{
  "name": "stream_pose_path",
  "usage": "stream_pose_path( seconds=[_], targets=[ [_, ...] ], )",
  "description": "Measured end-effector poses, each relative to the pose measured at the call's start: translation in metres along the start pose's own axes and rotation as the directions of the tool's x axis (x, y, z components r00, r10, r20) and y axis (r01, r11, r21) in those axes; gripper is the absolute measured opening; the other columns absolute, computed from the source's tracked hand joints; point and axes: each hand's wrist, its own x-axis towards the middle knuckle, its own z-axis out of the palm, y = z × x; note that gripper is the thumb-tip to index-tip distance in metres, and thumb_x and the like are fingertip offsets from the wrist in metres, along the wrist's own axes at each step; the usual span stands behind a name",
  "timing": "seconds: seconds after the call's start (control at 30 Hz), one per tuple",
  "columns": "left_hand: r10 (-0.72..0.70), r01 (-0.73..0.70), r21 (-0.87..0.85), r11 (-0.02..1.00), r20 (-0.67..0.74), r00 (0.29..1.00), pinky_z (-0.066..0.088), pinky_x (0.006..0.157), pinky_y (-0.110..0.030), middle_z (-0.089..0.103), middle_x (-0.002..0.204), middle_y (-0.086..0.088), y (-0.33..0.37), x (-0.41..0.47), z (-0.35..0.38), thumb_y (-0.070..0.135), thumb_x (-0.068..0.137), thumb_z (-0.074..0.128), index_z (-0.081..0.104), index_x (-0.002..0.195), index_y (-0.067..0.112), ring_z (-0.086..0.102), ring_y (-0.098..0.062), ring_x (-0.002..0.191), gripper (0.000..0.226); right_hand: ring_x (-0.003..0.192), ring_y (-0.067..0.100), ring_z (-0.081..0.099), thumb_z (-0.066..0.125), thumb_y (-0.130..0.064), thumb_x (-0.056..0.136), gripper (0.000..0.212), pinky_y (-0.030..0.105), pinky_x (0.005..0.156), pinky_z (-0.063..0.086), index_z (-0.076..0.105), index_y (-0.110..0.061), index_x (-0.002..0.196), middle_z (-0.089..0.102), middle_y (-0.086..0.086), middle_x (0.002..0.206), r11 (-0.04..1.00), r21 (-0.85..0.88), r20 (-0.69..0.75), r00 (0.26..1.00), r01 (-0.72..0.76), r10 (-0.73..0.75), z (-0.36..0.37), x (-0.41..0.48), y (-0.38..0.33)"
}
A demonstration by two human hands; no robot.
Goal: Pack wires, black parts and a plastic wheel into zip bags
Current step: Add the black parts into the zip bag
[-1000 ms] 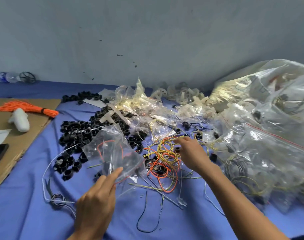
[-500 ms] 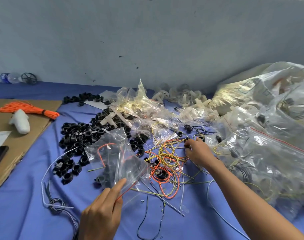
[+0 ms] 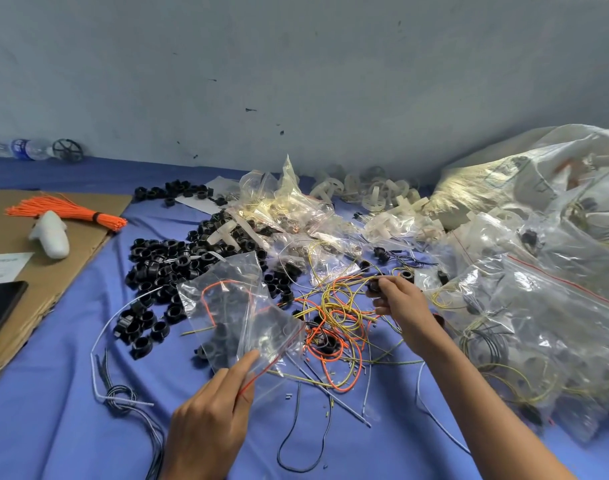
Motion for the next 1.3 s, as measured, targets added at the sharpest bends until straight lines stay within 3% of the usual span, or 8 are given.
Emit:
stream_pose_path(
  seconds=[0.2, 0.53, 0.63, 0.8, 0.93, 1.03, 1.1, 1.3],
  targets=[
    [-0.042, 0.044, -0.041, 0.998, 0.049, 0.998, 0.051, 0.048, -0.034, 0.067, 0.095, 0.013, -0.004, 0.000, 0.000, 0.042, 0.091, 0.044, 0.060, 0.131, 0.038, 0.063, -0.018, 0.077, 0.043, 0.067, 0.016, 0.061, 0.040, -0.020, 0.104, 0.031, 0.025, 0.063, 0.052, 0.064, -0.001, 0.107, 0.068, 0.010, 0.079, 0.856, 0.507, 0.214, 0.977, -0.100, -0.013, 0.014, -0.061, -0.014],
    [-0.028, 0.031, -0.032, 0.999, 0.112, 0.993, 0.054, 0.050, -0.036, 0.073, 0.110, 0.007, 0.009, 0.003, -0.009, 0.052, 0.096, 0.037, 0.063, 0.131, 0.032, 0.071, -0.027, 0.083, 0.048, 0.054, 0.018, 0.052, 0.062, -0.027, 0.094, 0.020, 0.027, 0.054, 0.046, 0.060, -0.007, 0.093, 0.060, 0.011, 0.069, 0.975, 0.128, 0.584, 0.808, -0.183, 0.075, 0.064, -0.143, -0.002],
    [-0.017, 0.023, -0.052, 0.998, 0.105, 0.994, 0.055, 0.052, -0.033, 0.073, 0.114, 0.009, 0.012, 0.002, -0.012, 0.058, 0.101, 0.023, 0.063, 0.131, 0.030, 0.072, -0.022, 0.086, 0.057, 0.055, 0.016, 0.053, 0.059, -0.015, 0.097, 0.015, 0.025, 0.055, 0.046, 0.060, 0.000, 0.098, 0.059, 0.011, 0.072, 0.988, 0.100, 0.535, 0.844, -0.114, 0.043, 0.090, -0.152, -0.008],
    [-0.008, 0.012, -0.083, 0.996, 0.048, 0.999, 0.051, 0.053, -0.029, 0.073, 0.113, 0.009, 0.008, 0.001, -0.013, 0.052, 0.101, 0.029, 0.056, 0.139, 0.032, 0.066, -0.015, 0.089, 0.050, 0.119, 0.002, 0.057, 0.046, 0.000, 0.100, 0.051, 0.023, 0.078, 0.050, 0.037, -0.025, 0.143, 0.051, -0.011, 0.141, 0.977, 0.208, 0.563, 0.823, -0.043, -0.083, 0.120, -0.166, -0.017],
    [-0.220, 0.196, -0.243, 0.950, -0.075, 0.973, 0.054, 0.066, -0.038, 0.073, 0.114, 0.000, 0.001, 0.008, -0.013, 0.044, 0.098, 0.038, 0.057, 0.135, 0.034, 0.069, -0.031, 0.094, 0.042, 0.099, 0.010, 0.066, 0.053, -0.013, 0.094, 0.034, 0.022, 0.075, 0.050, 0.066, -0.035, 0.115, 0.072, -0.002, 0.111, 0.981, 0.160, 0.419, 0.893, 0.107, -0.166, 0.113, -0.173, -0.006],
    [-0.348, 0.268, -0.369, 0.890, -0.171, 0.922, 0.046, 0.067, -0.027, 0.074, 0.100, -0.004, -0.010, 0.034, -0.028, 0.042, 0.100, 0.036, 0.061, 0.128, 0.028, 0.067, -0.016, 0.085, 0.040, 0.076, 0.012, 0.065, 0.055, -0.027, 0.090, 0.022, 0.028, 0.068, 0.051, 0.069, -0.040, 0.099, 0.073, -0.007, 0.092, 0.979, 0.030, 0.212, 0.956, 0.202, -0.204, 0.096, -0.177, 0.016],
    [-0.339, 0.235, -0.365, 0.901, -0.255, 0.905, 0.040, 0.057, -0.022, 0.070, 0.082, 0.002, -0.018, 0.061, -0.050, 0.038, 0.104, 0.037, 0.062, 0.125, 0.027, 0.057, -0.004, 0.066, 0.035, 0.076, 0.009, 0.064, 0.058, -0.022, 0.093, 0.022, 0.031, 0.070, 0.052, 0.068, -0.041, 0.098, 0.071, -0.013, 0.090, 0.943, -0.161, 0.142, 0.952, 0.292, -0.270, 0.087, -0.179, 0.033],
    [-0.088, 0.018, -0.175, 0.984, -0.398, 0.913, 0.047, 0.064, -0.046, 0.067, 0.086, -0.013, -0.031, 0.128, -0.122, 0.048, 0.107, 0.031, 0.056, 0.134, 0.023, 0.056, -0.031, 0.067, 0.045, 0.075, 0.006, 0.061, 0.059, -0.022, 0.092, 0.017, 0.013, 0.067, 0.043, 0.066, -0.033, 0.101, 0.066, -0.019, 0.095, 0.830, -0.311, 0.142, 0.886, 0.463, -0.441, 0.092, -0.181, 0.043]
  ],
)
